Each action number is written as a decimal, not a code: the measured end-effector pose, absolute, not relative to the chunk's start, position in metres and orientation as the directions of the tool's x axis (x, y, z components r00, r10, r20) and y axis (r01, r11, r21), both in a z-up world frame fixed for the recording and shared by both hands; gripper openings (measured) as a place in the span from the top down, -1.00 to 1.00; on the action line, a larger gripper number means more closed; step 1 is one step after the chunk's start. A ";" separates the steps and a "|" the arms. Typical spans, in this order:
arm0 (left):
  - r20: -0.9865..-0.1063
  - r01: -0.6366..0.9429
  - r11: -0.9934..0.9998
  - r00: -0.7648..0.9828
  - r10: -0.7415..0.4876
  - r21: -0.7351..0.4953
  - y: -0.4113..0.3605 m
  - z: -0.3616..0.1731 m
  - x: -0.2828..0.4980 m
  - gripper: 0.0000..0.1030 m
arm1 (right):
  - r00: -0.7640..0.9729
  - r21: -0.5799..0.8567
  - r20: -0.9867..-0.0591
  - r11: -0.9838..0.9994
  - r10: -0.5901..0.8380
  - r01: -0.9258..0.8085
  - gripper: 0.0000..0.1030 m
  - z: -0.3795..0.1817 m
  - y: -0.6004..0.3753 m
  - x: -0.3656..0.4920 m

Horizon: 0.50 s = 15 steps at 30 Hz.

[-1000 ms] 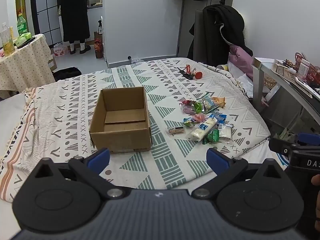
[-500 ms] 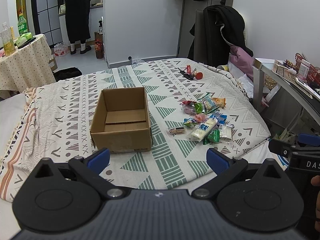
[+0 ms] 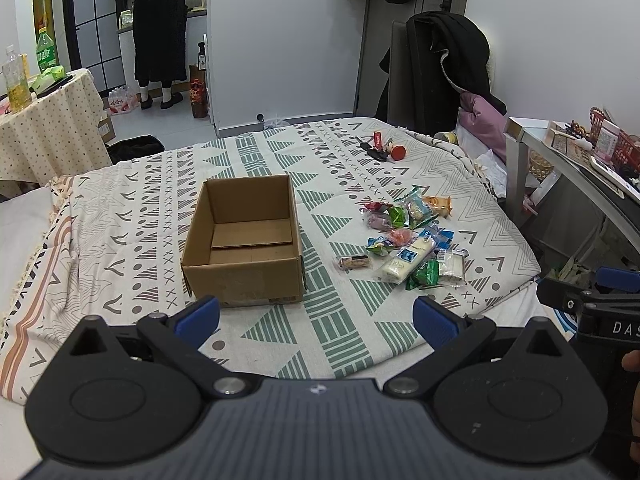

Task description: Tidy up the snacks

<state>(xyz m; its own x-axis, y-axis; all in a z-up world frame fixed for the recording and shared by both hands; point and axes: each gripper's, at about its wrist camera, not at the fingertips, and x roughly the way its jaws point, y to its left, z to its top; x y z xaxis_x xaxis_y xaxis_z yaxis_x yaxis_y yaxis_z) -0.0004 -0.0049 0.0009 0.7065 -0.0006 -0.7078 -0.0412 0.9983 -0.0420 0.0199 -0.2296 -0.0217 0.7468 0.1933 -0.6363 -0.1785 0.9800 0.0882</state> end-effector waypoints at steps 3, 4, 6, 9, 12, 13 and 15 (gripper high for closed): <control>-0.707 -0.040 0.998 0.707 -0.001 -0.042 -0.002 0.001 -0.001 -0.99 | 0.746 0.087 -0.637 0.980 0.193 -0.179 -1.00 -0.022 -0.229 0.020; -0.707 -0.041 0.998 0.707 -0.001 -0.042 -0.002 0.000 -0.001 -0.99 | 0.746 0.087 -0.637 0.980 0.193 -0.179 -1.00 -0.022 -0.229 0.020; -0.707 -0.041 0.998 0.707 -0.001 -0.043 -0.002 0.000 -0.001 -0.99 | 0.746 0.087 -0.637 0.980 0.193 -0.179 -1.00 -0.021 -0.230 0.020; -0.707 -0.041 0.998 0.707 -0.001 -0.042 -0.002 0.001 -0.001 -0.99 | 0.747 0.087 -0.637 0.980 0.193 -0.179 -1.00 -0.021 -0.229 0.020; -0.707 -0.041 0.998 0.707 -0.001 -0.043 -0.002 0.001 -0.001 -0.99 | 0.747 0.087 -0.637 0.980 0.192 -0.178 -1.00 -0.021 -0.230 0.020; -0.707 -0.042 0.998 0.707 0.000 -0.042 -0.002 0.001 -0.001 -0.99 | 0.747 0.087 -0.637 0.980 0.193 -0.179 -1.00 -0.021 -0.230 0.020; -0.707 -0.046 0.998 0.707 0.002 -0.043 0.000 0.005 -0.002 -0.99 | 0.747 0.088 -0.636 0.980 0.193 -0.178 -1.00 -0.021 -0.229 0.020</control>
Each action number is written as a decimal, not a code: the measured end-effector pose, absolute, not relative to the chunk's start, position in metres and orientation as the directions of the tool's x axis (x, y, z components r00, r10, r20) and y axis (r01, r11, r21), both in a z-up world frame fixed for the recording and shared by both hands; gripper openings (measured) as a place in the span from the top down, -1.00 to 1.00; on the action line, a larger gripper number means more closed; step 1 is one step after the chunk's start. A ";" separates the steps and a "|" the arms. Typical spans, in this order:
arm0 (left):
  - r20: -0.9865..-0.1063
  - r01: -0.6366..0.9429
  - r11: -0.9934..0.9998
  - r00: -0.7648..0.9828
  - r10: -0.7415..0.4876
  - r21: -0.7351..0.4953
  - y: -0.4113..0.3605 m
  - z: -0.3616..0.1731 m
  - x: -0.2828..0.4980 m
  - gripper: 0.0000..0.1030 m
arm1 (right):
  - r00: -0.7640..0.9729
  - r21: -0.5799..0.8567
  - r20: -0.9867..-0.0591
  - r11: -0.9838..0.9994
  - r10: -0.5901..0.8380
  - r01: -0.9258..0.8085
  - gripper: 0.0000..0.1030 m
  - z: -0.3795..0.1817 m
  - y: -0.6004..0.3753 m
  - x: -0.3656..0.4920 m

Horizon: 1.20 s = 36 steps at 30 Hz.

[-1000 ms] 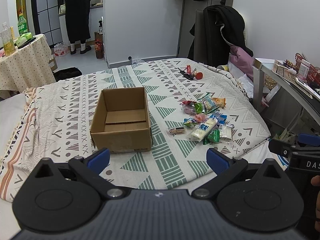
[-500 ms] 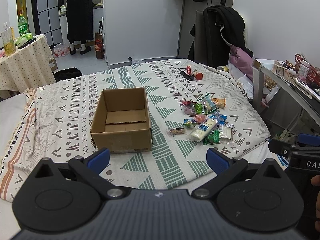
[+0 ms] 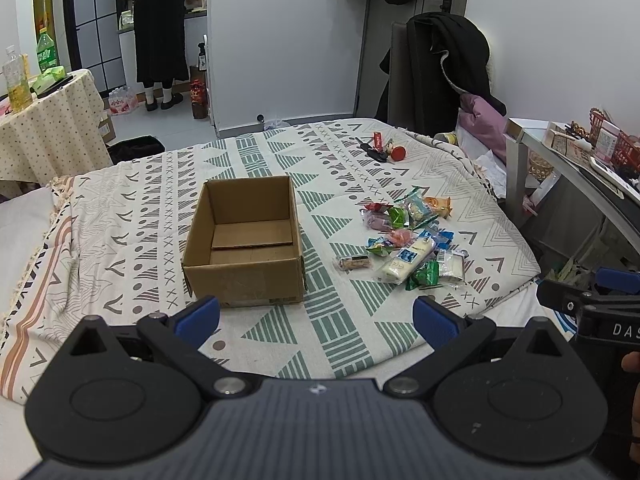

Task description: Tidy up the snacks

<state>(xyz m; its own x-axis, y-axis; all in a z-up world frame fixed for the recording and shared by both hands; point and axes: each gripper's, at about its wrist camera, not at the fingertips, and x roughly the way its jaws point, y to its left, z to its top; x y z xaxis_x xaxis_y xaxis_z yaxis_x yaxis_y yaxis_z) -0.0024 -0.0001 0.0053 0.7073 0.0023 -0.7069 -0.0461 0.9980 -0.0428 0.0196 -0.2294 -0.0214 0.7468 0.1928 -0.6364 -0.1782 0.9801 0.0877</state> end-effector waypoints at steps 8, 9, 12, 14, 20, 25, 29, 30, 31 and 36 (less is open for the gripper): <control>-0.706 -0.046 0.998 0.708 0.003 -0.042 0.001 0.007 -0.003 -0.99 | 0.748 0.088 -0.635 0.980 0.194 -0.180 -1.00 -0.021 -0.229 0.019; -0.706 -0.047 0.998 0.708 0.004 -0.042 0.001 0.007 -0.003 -0.99 | 0.748 0.088 -0.635 0.980 0.194 -0.180 -1.00 -0.021 -0.229 0.019; -0.707 -0.048 0.998 0.707 0.005 -0.042 0.001 0.009 -0.003 -0.99 | 0.747 0.089 -0.635 0.980 0.194 -0.179 -1.00 -0.021 -0.230 0.020; -0.705 -0.048 0.998 0.709 0.003 -0.044 0.002 0.012 -0.002 -0.99 | 0.748 0.090 -0.635 0.979 0.196 -0.181 -1.00 -0.021 -0.229 0.020; -0.708 -0.053 0.998 0.706 0.007 -0.042 0.005 0.010 0.005 -0.99 | 0.744 0.095 -0.638 0.979 0.199 -0.181 -1.00 -0.022 -0.226 0.025; -0.715 -0.059 0.997 0.699 0.009 -0.046 0.010 0.006 0.017 -0.99 | 0.728 0.096 -0.655 0.978 0.202 -0.184 -1.00 -0.026 -0.222 0.036; -0.727 -0.062 0.997 0.687 0.008 -0.048 0.013 0.002 0.030 -0.99 | 0.715 0.105 -0.668 0.977 0.206 -0.183 -1.00 -0.030 -0.221 0.048; -0.731 -0.062 0.997 0.682 0.007 -0.049 0.013 0.000 0.033 -0.99 | 0.710 0.110 -0.672 0.977 0.209 -0.184 -1.00 -0.031 -0.222 0.051; -0.736 -0.063 0.997 0.676 0.006 -0.050 0.013 -0.002 0.037 -0.99 | 0.704 0.114 -0.678 0.977 0.211 -0.183 -1.00 -0.032 -0.222 0.054; -0.764 -0.070 0.996 0.645 0.001 -0.058 0.014 -0.012 0.056 -0.99 | 0.678 0.114 -0.704 0.976 0.211 -0.186 -1.00 -0.038 -0.220 0.072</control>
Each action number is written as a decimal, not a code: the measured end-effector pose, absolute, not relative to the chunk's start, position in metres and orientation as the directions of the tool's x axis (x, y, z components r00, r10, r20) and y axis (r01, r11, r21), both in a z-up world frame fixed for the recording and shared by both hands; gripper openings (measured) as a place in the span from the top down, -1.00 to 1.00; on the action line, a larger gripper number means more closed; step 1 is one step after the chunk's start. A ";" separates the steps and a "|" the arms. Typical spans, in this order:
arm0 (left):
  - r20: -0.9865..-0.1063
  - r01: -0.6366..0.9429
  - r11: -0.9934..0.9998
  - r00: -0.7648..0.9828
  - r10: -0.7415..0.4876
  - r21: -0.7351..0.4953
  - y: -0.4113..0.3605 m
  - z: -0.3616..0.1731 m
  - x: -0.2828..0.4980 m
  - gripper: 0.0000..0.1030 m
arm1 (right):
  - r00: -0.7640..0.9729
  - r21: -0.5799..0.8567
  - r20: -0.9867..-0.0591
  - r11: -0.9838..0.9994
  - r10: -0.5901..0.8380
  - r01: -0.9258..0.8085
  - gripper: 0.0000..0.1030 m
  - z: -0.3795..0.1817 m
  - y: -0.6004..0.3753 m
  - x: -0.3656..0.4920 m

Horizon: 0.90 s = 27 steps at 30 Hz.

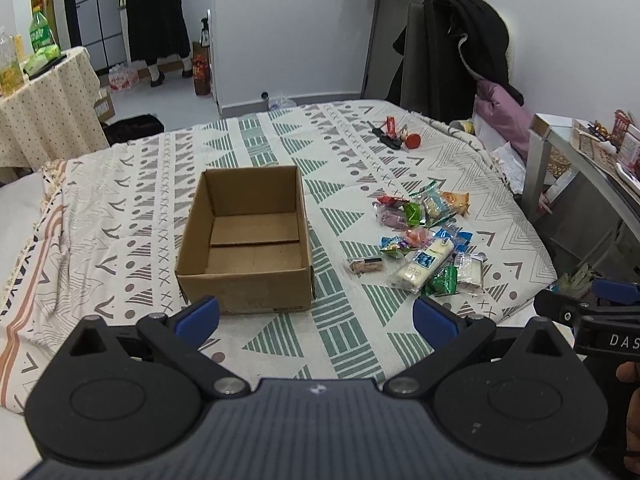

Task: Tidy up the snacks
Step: 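Move the left gripper over the white roll while the right gripper nears the clear pastry bag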

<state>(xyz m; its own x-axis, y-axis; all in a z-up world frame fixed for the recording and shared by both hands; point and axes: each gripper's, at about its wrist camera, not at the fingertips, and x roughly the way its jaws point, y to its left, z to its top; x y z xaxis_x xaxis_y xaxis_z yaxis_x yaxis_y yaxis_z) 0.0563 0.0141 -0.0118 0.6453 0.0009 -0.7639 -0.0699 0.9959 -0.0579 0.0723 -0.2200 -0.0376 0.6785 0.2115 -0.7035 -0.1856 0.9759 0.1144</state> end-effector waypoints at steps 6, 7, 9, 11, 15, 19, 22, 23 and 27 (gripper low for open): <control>-0.796 -0.071 0.995 0.605 -0.014 -0.071 0.011 -0.026 0.082 -0.99 | 0.646 0.115 -0.733 0.975 0.212 -0.189 -1.00 -0.047 -0.222 0.095; -0.801 -0.070 0.995 0.599 -0.016 -0.073 0.010 -0.028 0.086 -0.99 | 0.640 0.115 -0.738 0.975 0.211 -0.189 -1.00 -0.048 -0.223 0.099; -0.811 -0.071 0.994 0.585 -0.022 -0.077 0.007 -0.033 0.095 -0.99 | 0.630 0.117 -0.747 0.975 0.213 -0.191 -1.00 -0.052 -0.225 0.106; -0.821 -0.071 0.994 0.570 -0.026 -0.080 0.005 -0.038 0.103 -0.99 | 0.620 0.122 -0.755 0.974 0.215 -0.190 -1.00 -0.055 -0.228 0.114; -0.836 -0.070 0.993 0.547 -0.042 -0.095 -0.001 -0.047 0.119 -0.99 | 0.591 0.141 -0.774 0.972 0.226 -0.187 -1.00 -0.065 -0.235 0.128; -0.850 -0.065 0.991 0.523 -0.065 -0.116 -0.009 -0.057 0.137 -0.98 | 0.562 0.160 -0.793 0.970 0.235 -0.181 -1.00 -0.076 -0.243 0.142; -0.858 -0.049 0.990 0.507 -0.088 -0.131 -0.016 -0.065 0.150 -0.97 | 0.545 0.187 -0.801 0.968 0.248 -0.166 -1.00 -0.084 -0.250 0.152; -0.859 -0.044 0.990 0.503 -0.097 -0.137 -0.019 -0.068 0.154 -0.97 | 0.541 0.194 -0.803 0.968 0.248 -0.157 -1.00 -0.087 -0.253 0.155; -0.865 -0.031 0.986 0.485 -0.127 -0.163 -0.028 -0.080 0.170 -0.95 | 0.527 0.206 -0.814 0.970 0.243 -0.129 -0.92 -0.098 -0.263 0.169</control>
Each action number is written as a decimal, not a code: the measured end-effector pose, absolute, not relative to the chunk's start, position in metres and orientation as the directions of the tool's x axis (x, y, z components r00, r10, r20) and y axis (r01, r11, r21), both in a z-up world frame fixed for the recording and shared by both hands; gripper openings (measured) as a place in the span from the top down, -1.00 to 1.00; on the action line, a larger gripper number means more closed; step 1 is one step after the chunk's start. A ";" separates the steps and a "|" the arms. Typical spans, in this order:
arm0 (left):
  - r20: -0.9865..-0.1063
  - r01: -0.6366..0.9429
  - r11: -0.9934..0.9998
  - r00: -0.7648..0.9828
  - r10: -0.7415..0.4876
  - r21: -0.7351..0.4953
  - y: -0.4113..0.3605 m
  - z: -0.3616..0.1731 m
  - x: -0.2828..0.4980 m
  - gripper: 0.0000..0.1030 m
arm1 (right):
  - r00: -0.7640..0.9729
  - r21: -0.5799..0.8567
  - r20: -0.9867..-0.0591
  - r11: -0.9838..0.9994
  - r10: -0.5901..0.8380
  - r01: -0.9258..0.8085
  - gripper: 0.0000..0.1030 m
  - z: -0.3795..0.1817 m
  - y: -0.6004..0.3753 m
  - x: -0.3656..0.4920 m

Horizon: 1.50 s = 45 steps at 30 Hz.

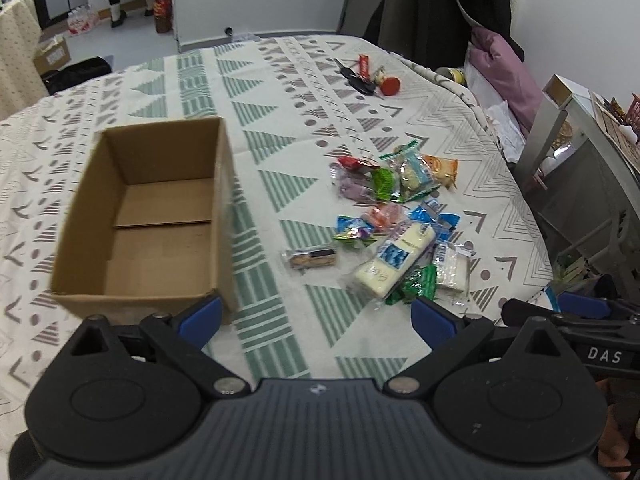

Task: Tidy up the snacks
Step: 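Move the left gripper over the white roll while the right gripper nears the clear pastry bag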

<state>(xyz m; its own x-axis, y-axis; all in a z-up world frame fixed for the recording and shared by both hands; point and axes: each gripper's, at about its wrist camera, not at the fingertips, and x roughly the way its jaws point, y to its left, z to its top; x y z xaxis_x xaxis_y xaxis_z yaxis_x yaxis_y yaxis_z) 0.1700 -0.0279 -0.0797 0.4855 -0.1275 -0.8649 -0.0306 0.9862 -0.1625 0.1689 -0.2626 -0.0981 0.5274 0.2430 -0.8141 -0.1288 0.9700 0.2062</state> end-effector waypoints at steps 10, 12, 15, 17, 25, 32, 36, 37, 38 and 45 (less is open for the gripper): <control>-0.876 -0.003 0.986 0.459 -0.148 -0.168 -0.052 -0.104 0.202 -0.90 | 0.502 0.265 -0.826 0.963 0.257 -0.056 -0.82 -0.127 -0.289 0.196; -0.879 0.006 0.985 0.450 -0.158 -0.174 -0.058 -0.111 0.208 -0.86 | 0.501 0.278 -0.824 0.959 0.264 -0.048 -0.81 -0.134 -0.294 0.200; -0.884 0.032 0.984 0.435 -0.171 -0.174 -0.067 -0.123 0.217 -0.84 | 0.496 0.302 -0.825 0.953 0.269 -0.015 -0.79 -0.145 -0.301 0.207; -0.886 0.054 0.985 0.430 -0.173 -0.167 -0.075 -0.131 0.224 -0.77 | 0.494 0.329 -0.822 0.944 0.283 0.006 -0.73 -0.152 -0.306 0.211; -0.900 0.100 0.979 0.388 -0.201 -0.176 -0.100 -0.162 0.248 -0.50 | 0.470 0.385 -0.827 0.920 0.308 0.074 -0.59 -0.172 -0.318 0.224; -0.917 0.112 0.977 0.341 -0.208 -0.180 -0.111 -0.187 0.261 -0.34 | 0.454 0.402 -0.833 0.910 0.317 0.102 -0.59 -0.184 -0.319 0.233; -0.916 0.122 0.977 0.344 -0.208 -0.176 -0.113 -0.194 0.268 -0.34 | 0.443 0.406 -0.839 0.905 0.316 0.124 -0.58 -0.192 -0.321 0.238; -0.914 0.120 0.975 0.343 -0.216 -0.186 -0.112 -0.195 0.271 -0.34 | 0.441 0.407 -0.840 0.904 0.316 0.127 -0.57 -0.193 -0.322 0.239; -0.912 0.119 0.974 0.343 -0.224 -0.194 -0.112 -0.196 0.273 -0.34 | 0.439 0.409 -0.840 0.904 0.318 0.128 -0.57 -0.195 -0.321 0.241; -0.907 0.128 0.960 0.315 -0.279 -0.250 -0.114 -0.203 0.280 -0.20 | 0.429 0.430 -0.838 0.892 0.337 0.139 -0.56 -0.202 -0.321 0.250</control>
<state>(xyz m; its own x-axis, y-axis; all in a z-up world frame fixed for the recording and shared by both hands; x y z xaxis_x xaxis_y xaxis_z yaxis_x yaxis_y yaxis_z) 0.2800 -0.1138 -0.2028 0.3148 -0.2787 -0.9073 0.1284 0.9596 -0.2502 0.2498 -0.3205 -0.2020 0.4293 0.3367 -0.8381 0.1388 0.8923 0.4296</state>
